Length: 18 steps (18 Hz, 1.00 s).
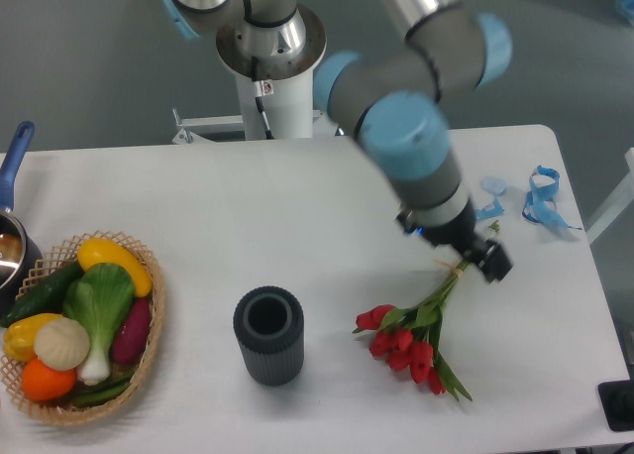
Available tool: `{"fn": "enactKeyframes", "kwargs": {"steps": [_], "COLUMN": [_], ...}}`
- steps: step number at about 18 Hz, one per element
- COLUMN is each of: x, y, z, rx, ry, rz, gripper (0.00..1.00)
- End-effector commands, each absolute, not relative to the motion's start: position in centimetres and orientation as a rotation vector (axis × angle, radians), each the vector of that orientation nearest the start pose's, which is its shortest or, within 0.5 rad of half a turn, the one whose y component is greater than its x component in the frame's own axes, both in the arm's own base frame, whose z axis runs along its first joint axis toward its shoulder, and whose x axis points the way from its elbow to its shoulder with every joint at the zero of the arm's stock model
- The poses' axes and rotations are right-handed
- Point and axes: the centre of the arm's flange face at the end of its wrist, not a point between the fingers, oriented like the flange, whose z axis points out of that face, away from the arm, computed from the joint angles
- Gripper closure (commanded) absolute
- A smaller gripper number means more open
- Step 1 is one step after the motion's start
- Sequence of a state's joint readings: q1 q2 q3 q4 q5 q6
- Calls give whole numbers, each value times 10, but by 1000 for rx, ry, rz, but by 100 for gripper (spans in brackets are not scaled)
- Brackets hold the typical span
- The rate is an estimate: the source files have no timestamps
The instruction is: Place the flowers on the table
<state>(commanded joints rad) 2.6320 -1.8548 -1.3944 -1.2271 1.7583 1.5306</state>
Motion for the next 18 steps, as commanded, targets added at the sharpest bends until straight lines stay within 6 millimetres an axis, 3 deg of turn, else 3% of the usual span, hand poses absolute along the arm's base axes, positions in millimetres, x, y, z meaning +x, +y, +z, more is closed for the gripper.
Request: {"fn": "enactKeyframes", "kwargs": {"steps": [5, 9, 12, 18], "x": [-509, -519, -513, -510], "y": [324, 271, 267, 274], "z": [486, 490, 477, 478], "rx": [-3045, -2933, -2922, -2893], "ry": [782, 890, 923, 920], "rz": [306, 272, 246, 250], "gripper": [0, 0, 0, 0]}}
